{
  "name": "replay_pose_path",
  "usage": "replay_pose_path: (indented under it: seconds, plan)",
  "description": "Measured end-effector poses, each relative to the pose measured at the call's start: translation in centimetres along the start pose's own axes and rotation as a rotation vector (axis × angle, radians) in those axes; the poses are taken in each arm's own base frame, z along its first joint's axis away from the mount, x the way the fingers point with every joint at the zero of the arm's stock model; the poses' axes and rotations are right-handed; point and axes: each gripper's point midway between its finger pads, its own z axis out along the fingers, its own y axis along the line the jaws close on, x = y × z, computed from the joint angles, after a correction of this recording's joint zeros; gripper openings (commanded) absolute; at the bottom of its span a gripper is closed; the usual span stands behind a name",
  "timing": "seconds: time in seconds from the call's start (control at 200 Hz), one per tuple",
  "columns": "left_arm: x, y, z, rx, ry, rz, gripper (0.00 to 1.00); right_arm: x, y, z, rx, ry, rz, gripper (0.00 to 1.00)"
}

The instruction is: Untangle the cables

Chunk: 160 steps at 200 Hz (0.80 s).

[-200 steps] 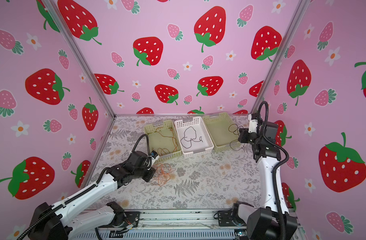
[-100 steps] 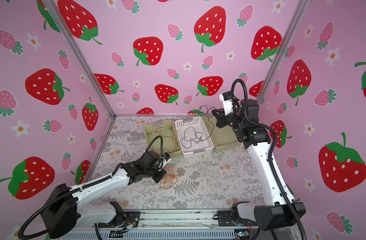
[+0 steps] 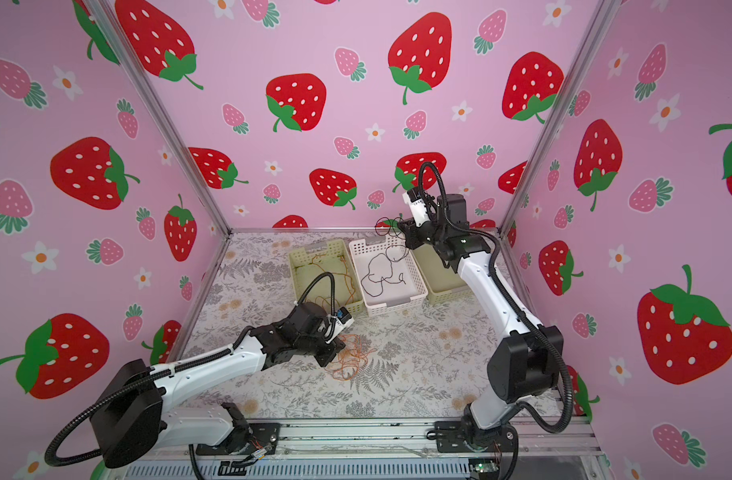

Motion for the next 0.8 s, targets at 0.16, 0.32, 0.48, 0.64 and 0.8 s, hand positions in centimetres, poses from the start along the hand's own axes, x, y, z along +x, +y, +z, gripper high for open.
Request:
replay_pose_path:
  seconds: [0.16, 0.32, 0.48, 0.64, 0.8]
  plan:
    - [-0.1, -0.1, 0.3, 0.005, 0.006, 0.001, 0.00, 6.3, -0.9, 3.5, 0.003, 0.116, 0.041, 0.01]
    - [-0.7, -0.2, 0.5, 0.007, 0.001, 0.007, 0.00, 12.7, -1.2, 6.1, 0.017, 0.251, 0.077, 0.09]
    - [-0.6, -0.2, 1.0, 0.013, 0.013, 0.004, 0.00, 15.4, -1.2, 7.1, 0.034, 0.311, 0.087, 0.27]
    - [-0.5, -0.2, 1.1, 0.014, 0.019, -0.003, 0.00, 15.3, -1.8, 7.1, 0.080, 0.311, 0.074, 0.46]
    - [-0.8, -0.4, 1.5, 0.018, 0.023, -0.006, 0.02, 13.9, -2.0, 5.0, 0.133, 0.297, 0.054, 0.58]
